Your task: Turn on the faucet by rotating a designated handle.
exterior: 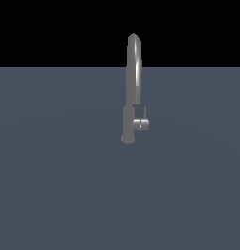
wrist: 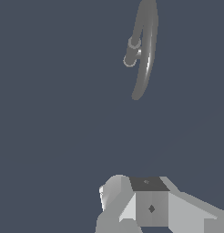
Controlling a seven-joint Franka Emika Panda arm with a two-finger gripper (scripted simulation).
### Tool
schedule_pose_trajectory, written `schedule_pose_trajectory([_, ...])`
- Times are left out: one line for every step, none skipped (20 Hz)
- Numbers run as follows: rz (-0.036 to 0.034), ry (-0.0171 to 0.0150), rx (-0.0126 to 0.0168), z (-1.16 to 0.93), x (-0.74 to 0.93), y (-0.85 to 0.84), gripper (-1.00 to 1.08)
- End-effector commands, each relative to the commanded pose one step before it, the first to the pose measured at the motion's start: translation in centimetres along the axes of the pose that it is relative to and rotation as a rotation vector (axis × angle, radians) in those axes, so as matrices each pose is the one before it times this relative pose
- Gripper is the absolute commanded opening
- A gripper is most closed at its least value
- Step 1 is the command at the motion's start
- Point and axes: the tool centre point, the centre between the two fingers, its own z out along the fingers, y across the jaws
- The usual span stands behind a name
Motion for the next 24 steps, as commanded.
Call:
schedule_pose_trajectory([0.00000, 0.00000, 0.00000, 0.000, 0.000, 0.001, -1.00])
schedule_pose_trajectory([0.00000, 0.00000, 0.00000, -0.007, 0.000, -0.024, -1.00])
schedule_pose_trajectory([0.00127, -0.00115, 0.00116, 0.010, 0.057, 0.024, -1.00])
schedule_pose_trajectory([0.00152, -0.00138, 0.00141, 0.002, 0.068, -0.004, -1.00])
schedule_pose_trajectory([0.00223, -0.00203, 0.00206, 0.005, 0.100, 0.002, -1.00])
schedule_pose_trajectory([0.00286, -0.00260, 0.00265, 0.007, 0.128, 0.001, -1.00])
schedule_pose_trajectory([0.00347, -0.00317, 0.00322, 0.008, 0.155, 0.000, -1.00])
schedule_pose_trajectory([0.00410, -0.00374, 0.00380, 0.009, 0.183, -0.001, -1.00])
schedule_pose_trajectory([0.00476, -0.00434, 0.00441, 0.011, 0.213, 0.000, -1.00])
schedule_pose_trajectory([0.00541, -0.00493, 0.00501, 0.012, 0.242, 0.000, -1.00])
schedule_pose_trajectory([0.00607, -0.00554, 0.00563, 0.013, 0.271, 0.000, -1.00])
schedule_pose_trajectory([0.00672, -0.00613, 0.00623, 0.015, 0.300, -0.001, -1.00])
schedule_pose_trajectory([0.00741, -0.00676, 0.00687, 0.016, 0.331, 0.001, -1.00])
schedule_pose_trajectory([0.00808, -0.00738, 0.00750, 0.018, 0.361, 0.000, -1.00])
schedule_pose_trajectory([0.00877, -0.00801, 0.00814, 0.019, 0.392, 0.001, -1.00])
schedule_pose_trajectory([0.00947, -0.00865, 0.00879, 0.021, 0.424, 0.001, -1.00])
schedule_pose_trajectory([0.01018, -0.00930, 0.00945, 0.022, 0.455, 0.001, -1.00])
schedule_pose_trajectory([0.01088, -0.00994, 0.01011, 0.024, 0.487, 0.000, -1.00])
schedule_pose_trajectory([0.01161, -0.01062, 0.01080, 0.025, 0.520, 0.001, -1.00])
schedule_pose_trajectory([0.01234, -0.01129, 0.01149, 0.027, 0.553, 0.001, -1.00])
schedule_pose_trajectory([0.01305, -0.01195, 0.01216, 0.028, 0.585, 0.001, -1.00])
schedule_pose_trajectory([0.01331, -0.01219, 0.01241, 0.028, 0.597, 0.001, -1.00])
schedule_pose_trajectory([0.01339, -0.01227, 0.01251, 0.028, 0.601, 0.001, -1.00])
schedule_pose_trajectory([0.01347, -0.01235, 0.01260, 0.028, 0.605, 0.002, -1.00])
